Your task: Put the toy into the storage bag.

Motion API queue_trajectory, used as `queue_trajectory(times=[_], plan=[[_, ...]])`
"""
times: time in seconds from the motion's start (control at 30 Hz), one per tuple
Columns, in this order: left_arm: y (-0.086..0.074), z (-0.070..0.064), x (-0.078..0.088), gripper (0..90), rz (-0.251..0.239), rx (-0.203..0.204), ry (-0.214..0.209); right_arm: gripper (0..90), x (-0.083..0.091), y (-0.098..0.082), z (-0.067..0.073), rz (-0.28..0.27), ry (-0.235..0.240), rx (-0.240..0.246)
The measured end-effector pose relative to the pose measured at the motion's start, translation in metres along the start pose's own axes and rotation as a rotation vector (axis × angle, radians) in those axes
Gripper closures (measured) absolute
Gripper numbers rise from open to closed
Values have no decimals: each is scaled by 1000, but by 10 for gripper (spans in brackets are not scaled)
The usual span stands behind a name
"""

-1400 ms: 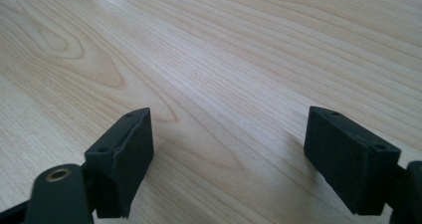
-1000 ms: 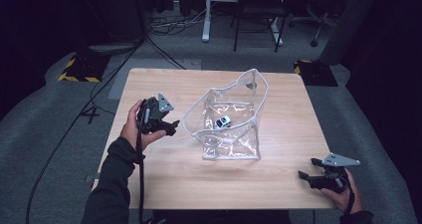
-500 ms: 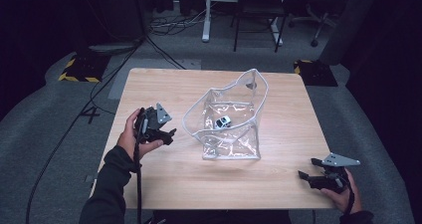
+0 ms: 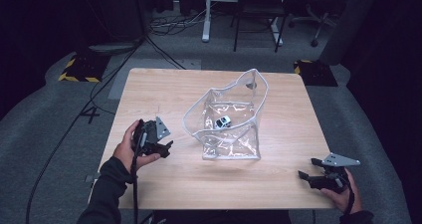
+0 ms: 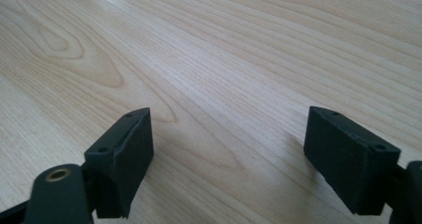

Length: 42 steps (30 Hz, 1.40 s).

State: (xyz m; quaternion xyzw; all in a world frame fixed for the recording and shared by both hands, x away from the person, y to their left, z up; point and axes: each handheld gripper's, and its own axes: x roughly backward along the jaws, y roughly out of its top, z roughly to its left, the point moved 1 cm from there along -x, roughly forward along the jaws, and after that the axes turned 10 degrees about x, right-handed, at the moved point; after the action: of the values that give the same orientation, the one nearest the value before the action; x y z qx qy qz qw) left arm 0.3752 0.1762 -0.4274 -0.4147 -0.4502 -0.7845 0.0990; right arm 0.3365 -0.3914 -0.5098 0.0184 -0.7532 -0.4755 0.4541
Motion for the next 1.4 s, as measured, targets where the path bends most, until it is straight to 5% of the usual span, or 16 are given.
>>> queue_trajectory(times=[0.73, 1.4], plan=[[-44, -13, -11, 165, 54, -1, -10, 197, 0, 0, 0, 0, 1, -1], [-84, -14, -4, 166, 38, 86, -40, 196, -1, 1, 0, -1, -2, -2]])
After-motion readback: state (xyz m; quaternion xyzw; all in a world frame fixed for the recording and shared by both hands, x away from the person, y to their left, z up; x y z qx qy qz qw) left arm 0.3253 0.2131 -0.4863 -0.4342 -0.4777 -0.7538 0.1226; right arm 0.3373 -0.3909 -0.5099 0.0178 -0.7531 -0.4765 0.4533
